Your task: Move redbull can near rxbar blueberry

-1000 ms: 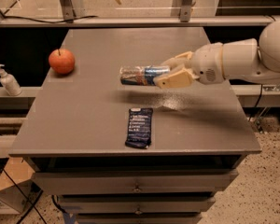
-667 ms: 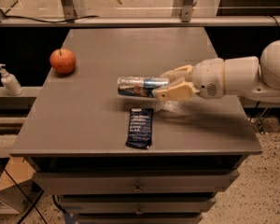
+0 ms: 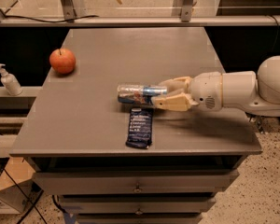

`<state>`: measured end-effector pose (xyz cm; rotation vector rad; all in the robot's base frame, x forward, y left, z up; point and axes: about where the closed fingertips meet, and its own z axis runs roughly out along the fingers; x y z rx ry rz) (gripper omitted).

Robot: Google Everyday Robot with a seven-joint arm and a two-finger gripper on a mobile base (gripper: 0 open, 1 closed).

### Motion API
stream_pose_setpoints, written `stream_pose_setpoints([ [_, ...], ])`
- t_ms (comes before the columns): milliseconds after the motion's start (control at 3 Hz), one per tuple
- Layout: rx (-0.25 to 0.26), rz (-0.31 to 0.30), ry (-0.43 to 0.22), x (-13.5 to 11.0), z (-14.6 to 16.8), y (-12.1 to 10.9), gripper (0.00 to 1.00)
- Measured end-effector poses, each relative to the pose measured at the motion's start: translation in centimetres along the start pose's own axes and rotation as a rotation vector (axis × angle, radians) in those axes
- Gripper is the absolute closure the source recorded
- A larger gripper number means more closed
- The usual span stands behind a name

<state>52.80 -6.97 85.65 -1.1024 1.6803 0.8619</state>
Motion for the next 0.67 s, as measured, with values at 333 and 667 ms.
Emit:
stream_pose_setpoints([
  [333,0.004,0.011,0.008,0.91,0.18,0.37,0.12],
  [667,0.001,0.011,0.009,0.9,0.33,0.48,0.0],
])
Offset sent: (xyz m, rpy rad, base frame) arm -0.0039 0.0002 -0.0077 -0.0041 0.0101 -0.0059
